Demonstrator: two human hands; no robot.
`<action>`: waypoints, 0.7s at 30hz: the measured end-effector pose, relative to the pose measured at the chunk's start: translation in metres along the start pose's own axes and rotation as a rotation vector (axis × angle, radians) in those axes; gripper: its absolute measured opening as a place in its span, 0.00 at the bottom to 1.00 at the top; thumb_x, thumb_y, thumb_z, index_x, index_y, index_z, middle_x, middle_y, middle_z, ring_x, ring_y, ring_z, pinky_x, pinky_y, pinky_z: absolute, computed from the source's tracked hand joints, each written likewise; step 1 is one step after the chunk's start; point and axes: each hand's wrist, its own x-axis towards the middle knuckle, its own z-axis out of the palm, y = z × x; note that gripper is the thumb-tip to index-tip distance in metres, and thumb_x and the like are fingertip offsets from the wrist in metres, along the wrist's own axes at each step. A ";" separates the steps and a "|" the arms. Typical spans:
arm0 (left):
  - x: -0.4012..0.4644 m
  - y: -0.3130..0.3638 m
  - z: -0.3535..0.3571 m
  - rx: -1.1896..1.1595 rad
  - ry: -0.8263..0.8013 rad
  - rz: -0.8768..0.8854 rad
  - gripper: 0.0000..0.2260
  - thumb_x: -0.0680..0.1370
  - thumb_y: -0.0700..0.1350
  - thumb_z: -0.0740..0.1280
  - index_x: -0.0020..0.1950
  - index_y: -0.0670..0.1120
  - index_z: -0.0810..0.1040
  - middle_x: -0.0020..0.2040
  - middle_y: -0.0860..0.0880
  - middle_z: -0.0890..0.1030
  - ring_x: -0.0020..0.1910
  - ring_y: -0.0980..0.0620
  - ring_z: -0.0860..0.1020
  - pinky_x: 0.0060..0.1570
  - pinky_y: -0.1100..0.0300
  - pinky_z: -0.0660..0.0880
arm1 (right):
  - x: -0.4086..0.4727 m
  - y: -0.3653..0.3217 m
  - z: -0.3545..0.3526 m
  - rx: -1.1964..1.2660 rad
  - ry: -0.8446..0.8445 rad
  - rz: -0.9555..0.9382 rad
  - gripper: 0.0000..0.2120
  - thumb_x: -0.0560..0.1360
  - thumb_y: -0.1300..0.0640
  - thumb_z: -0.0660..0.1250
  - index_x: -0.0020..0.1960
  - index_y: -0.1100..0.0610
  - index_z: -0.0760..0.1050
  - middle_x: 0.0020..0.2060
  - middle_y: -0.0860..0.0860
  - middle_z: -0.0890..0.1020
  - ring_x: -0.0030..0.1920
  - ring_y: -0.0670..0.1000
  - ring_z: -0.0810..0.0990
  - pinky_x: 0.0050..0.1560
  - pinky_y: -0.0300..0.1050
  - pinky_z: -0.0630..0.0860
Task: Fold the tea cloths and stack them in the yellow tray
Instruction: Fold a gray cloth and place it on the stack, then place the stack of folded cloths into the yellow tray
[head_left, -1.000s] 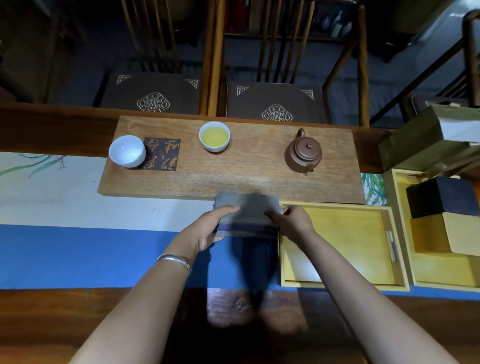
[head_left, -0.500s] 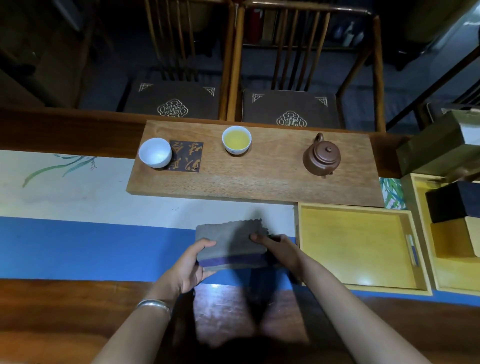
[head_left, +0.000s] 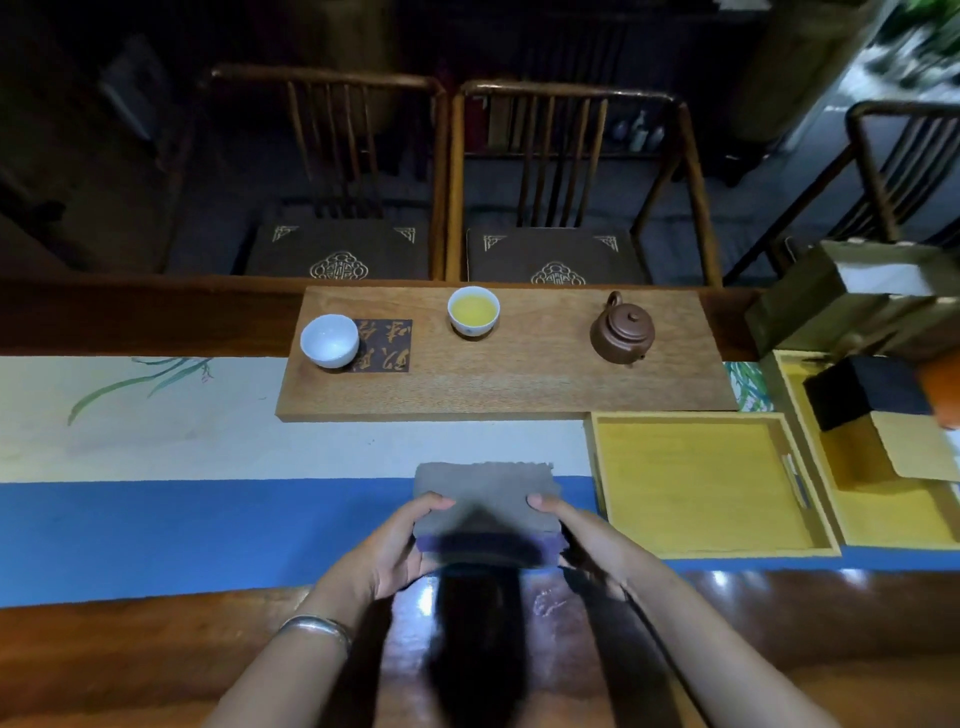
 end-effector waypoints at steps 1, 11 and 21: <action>-0.002 0.005 0.007 0.033 -0.016 0.002 0.25 0.60 0.46 0.76 0.55 0.42 0.80 0.48 0.42 0.85 0.40 0.47 0.84 0.41 0.59 0.81 | -0.006 0.000 -0.003 0.033 0.011 -0.026 0.24 0.65 0.35 0.71 0.49 0.53 0.78 0.27 0.47 0.62 0.26 0.47 0.63 0.29 0.35 0.63; 0.005 0.039 0.113 0.379 -0.158 0.006 0.28 0.60 0.55 0.77 0.58 0.51 0.80 0.53 0.47 0.85 0.47 0.50 0.85 0.40 0.60 0.80 | -0.068 -0.005 -0.065 0.221 0.311 -0.128 0.21 0.69 0.42 0.70 0.54 0.55 0.76 0.24 0.47 0.65 0.22 0.47 0.65 0.26 0.38 0.67; 0.039 0.030 0.216 0.492 -0.137 0.058 0.21 0.69 0.58 0.72 0.58 0.53 0.77 0.49 0.50 0.86 0.45 0.53 0.84 0.41 0.61 0.79 | -0.090 -0.005 -0.170 0.259 0.341 -0.156 0.42 0.56 0.35 0.74 0.65 0.56 0.73 0.53 0.48 0.59 0.47 0.54 0.67 0.47 0.48 0.73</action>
